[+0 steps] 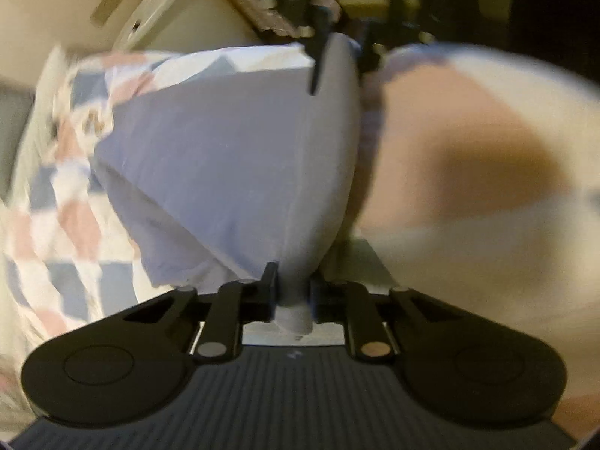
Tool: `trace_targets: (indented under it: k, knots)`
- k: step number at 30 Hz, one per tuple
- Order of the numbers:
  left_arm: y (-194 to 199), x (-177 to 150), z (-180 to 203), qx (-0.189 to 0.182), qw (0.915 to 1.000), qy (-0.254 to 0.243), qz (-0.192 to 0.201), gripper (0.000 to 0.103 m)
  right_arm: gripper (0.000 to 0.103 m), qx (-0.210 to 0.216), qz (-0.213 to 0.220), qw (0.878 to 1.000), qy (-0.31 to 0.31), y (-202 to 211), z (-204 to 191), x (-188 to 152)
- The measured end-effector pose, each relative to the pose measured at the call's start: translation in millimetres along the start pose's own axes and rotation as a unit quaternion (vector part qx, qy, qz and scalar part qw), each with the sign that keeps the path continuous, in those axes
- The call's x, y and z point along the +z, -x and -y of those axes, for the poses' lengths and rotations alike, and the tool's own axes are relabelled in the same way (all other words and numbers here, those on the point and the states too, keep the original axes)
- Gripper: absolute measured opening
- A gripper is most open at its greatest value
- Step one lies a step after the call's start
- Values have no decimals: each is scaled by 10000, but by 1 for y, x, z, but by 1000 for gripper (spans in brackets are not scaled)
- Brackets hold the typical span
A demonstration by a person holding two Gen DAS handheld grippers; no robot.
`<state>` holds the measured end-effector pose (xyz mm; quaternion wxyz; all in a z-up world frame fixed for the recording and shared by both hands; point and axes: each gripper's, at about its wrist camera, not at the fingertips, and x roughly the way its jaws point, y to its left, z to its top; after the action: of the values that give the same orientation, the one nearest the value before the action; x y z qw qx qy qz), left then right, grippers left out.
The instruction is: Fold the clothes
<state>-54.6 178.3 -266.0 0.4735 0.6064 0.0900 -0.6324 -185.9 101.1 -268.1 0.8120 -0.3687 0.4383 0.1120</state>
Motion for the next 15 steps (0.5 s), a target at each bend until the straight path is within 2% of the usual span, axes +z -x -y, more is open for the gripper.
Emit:
trace_targets:
  k: [3, 5, 7, 9, 15]
  knots:
    - [11, 7, -43, -557, 9952, 806, -2, 11, 15, 728, 321, 9953, -544, 17, 44, -8]
    - [17, 16, -73, -778, 9892, 1241, 13, 11, 15, 1352, 449, 9823, -1218, 23, 84, -14]
    - [22, 24, -103, -804, 9836, 1612, 77, 10, 15, 1901, 537, 9613, -1923, 23, 127, -22]
    - [23, 33, -135, -786, 9776, 1950, 129, 10, 15, 2252, 590, 9412, -2447, 19, 166, -32]
    - [-7, 64, -240, -621, 9585, 2782, 45, 10, 14, 2710, 765, 8968, -3412, -5, 273, -64]
